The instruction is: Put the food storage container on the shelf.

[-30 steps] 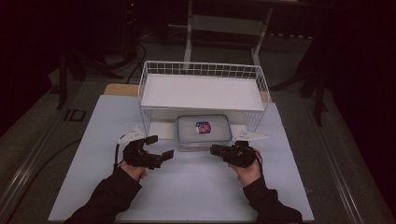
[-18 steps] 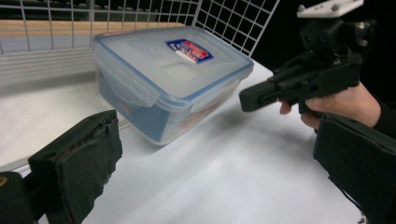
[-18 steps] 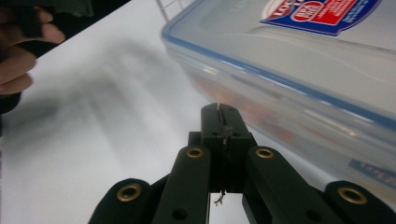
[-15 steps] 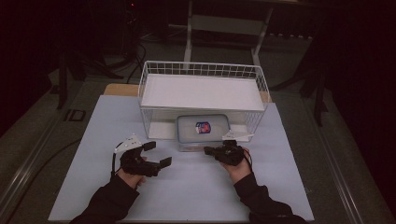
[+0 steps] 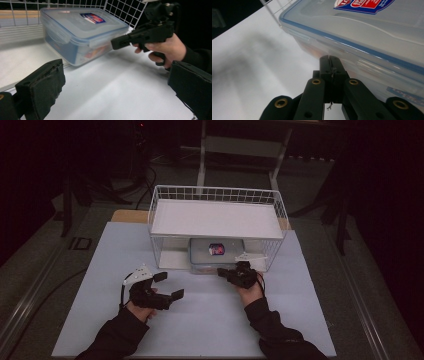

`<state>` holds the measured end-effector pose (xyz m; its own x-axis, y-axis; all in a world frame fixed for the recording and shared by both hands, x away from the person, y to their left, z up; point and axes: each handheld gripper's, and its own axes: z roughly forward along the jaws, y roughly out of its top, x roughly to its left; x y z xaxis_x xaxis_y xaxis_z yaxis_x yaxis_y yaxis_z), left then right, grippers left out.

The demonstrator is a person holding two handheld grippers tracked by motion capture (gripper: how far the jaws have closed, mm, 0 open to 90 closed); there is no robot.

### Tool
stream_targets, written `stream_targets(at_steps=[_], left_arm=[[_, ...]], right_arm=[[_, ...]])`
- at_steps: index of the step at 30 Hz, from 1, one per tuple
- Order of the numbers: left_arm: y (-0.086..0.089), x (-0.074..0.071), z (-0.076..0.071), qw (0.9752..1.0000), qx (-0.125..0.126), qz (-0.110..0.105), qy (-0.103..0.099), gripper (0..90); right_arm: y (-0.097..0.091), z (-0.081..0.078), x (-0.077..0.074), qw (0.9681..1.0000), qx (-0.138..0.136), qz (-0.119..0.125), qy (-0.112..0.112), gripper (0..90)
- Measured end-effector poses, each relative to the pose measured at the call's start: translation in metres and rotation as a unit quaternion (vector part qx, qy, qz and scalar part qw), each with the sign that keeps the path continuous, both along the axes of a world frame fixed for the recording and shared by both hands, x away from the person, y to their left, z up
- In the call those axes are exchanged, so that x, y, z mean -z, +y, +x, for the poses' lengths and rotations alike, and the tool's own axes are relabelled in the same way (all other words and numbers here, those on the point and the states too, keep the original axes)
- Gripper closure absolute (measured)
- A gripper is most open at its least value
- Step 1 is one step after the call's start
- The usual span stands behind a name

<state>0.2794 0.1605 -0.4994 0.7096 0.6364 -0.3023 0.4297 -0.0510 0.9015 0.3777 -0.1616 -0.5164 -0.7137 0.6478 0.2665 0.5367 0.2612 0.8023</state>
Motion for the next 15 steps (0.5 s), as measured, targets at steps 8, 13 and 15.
stream_targets(at_steps=[8, 13, 15], left_arm=[[-0.001, 0.002, -0.001, 1.0000, 0.001, 0.008, -0.004, 1.2], [0.000, 0.002, -0.001, 1.0000, 0.006, 0.002, -0.006, 1.2], [-0.001, 0.001, -0.002, 0.9999, 0.006, 0.007, -0.009, 1.2]], right_arm=[[0.006, 0.019, 0.004, 0.9997, 0.022, 0.007, -0.001, 89.9], [0.010, 0.029, 0.003, 0.9994, 0.033, 0.011, -0.002, 89.9], [0.010, 0.034, 0.003, 0.9992, 0.037, 0.016, -0.003, 89.9]])
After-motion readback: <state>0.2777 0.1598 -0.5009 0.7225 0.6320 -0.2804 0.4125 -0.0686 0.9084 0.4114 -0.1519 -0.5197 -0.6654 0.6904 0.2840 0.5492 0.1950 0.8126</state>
